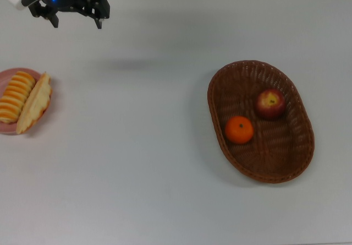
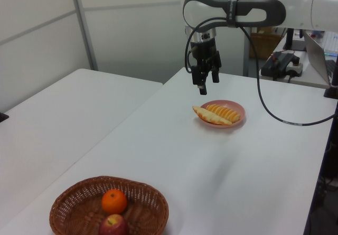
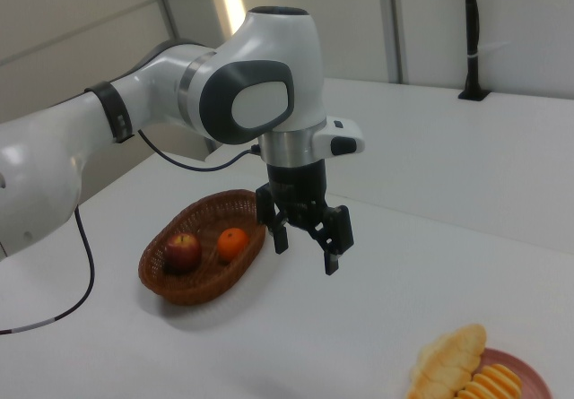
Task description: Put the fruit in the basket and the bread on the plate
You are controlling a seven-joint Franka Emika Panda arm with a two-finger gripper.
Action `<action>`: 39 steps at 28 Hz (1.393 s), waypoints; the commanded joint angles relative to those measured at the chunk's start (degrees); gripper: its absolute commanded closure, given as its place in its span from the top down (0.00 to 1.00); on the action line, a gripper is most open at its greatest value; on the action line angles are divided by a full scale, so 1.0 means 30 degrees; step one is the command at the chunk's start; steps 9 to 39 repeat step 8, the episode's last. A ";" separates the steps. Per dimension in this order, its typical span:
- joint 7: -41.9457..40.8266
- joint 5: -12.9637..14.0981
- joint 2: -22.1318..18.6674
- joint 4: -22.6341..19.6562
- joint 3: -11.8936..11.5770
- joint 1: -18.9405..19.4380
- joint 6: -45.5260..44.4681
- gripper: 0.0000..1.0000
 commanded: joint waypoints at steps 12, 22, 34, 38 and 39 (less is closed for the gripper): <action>-0.0413 -0.0211 -0.0246 -0.0295 -0.0167 0.0099 -0.0274 1.00; -0.0413 -0.0211 -0.0246 -0.0295 -0.0167 0.0099 -0.0274 1.00; -0.0413 -0.0211 -0.0246 -0.0295 -0.0167 0.0099 -0.0274 1.00; -0.0413 -0.0211 -0.0246 -0.0295 -0.0167 0.0099 -0.0274 1.00; -0.0413 -0.0211 -0.0246 -0.0295 -0.0167 0.0099 -0.0274 1.00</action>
